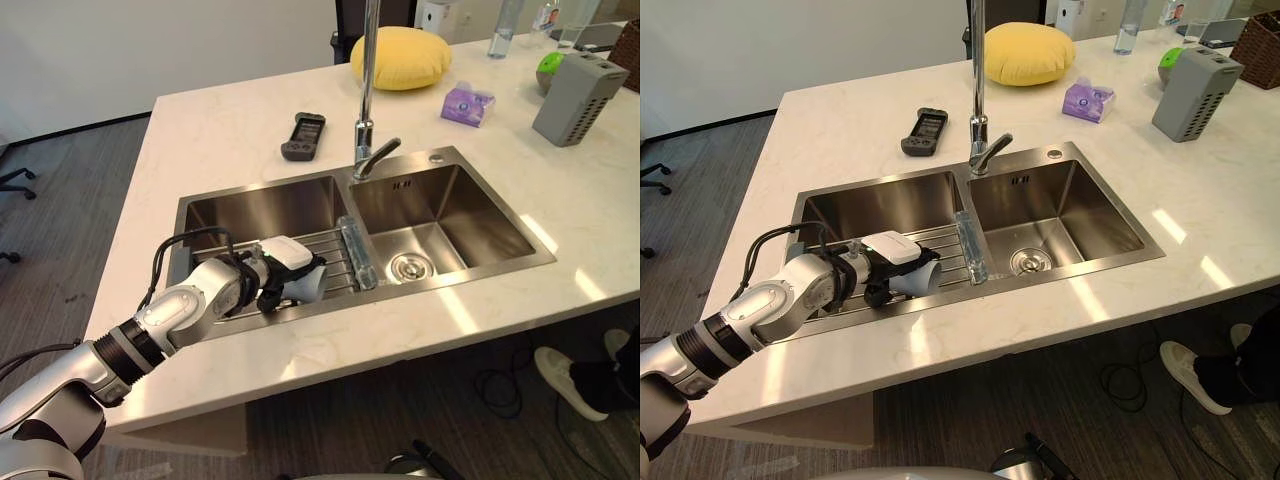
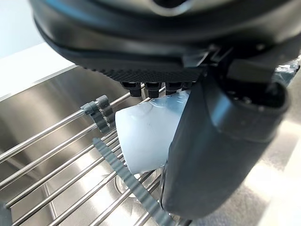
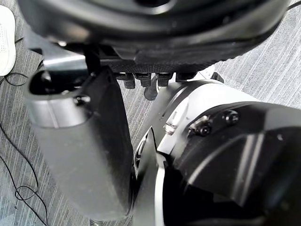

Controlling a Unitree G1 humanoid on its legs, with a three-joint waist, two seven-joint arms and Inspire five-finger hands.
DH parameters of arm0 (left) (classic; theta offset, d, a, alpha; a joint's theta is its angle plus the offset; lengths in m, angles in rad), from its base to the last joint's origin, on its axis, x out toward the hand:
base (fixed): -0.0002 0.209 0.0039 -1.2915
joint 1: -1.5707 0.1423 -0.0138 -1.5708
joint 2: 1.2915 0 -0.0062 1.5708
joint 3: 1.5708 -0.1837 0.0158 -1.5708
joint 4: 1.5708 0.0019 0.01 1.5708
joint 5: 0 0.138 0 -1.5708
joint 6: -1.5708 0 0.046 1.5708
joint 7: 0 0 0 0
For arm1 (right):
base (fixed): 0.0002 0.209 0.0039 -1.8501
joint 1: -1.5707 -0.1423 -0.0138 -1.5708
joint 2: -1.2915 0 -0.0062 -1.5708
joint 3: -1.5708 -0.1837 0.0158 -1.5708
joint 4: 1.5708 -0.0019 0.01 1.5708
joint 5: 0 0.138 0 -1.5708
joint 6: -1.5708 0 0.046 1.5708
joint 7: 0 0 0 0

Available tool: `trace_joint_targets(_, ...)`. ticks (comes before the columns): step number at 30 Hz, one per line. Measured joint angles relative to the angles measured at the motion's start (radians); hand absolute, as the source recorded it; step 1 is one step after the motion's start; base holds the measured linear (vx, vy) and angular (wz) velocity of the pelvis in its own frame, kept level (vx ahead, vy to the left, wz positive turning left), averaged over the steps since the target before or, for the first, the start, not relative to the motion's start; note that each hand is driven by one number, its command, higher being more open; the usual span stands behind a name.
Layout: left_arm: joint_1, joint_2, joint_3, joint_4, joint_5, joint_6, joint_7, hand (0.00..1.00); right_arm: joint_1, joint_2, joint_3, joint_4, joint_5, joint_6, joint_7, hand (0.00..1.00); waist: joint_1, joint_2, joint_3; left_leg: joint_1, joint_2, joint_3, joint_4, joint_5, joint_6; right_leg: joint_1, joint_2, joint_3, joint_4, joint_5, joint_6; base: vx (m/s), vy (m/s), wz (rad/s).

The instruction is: Walk over to the sink, pick up the cup, carry it to the dishwasher, place the cup inside the dishwasher, then close the dishwasher door

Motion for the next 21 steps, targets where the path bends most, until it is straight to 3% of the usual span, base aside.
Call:
trace_joint_targets(11,-0.015,-0.037,0.008,-0.009,0.005,0.116,-0.1,1.0,0.001,0.002,0.0,-0.01,0.0,-0.003,-0.001,1.0,0.0,0.0,0.001,0.002,0.001,0.017,0.0,0.0,0.0,-0.016,0.0,0.026,0.015,-0.002,-0.003,-0.01,0.0,-0.04)
trace_joint_targets(21,-0.042,-0.062,0.025,-0.013,0.062,0.133,-0.225,1.0,0.002,0.003,0.0,-0.021,0.0,-0.003,-0.008,1.0,0.0,-0.003,0.016,0.012,0.001,0.013,0.0,-0.001,-0.001,-0.004,0.0,0.018,0.013,-0.002,-0.003,-0.01,-0.001,0.0)
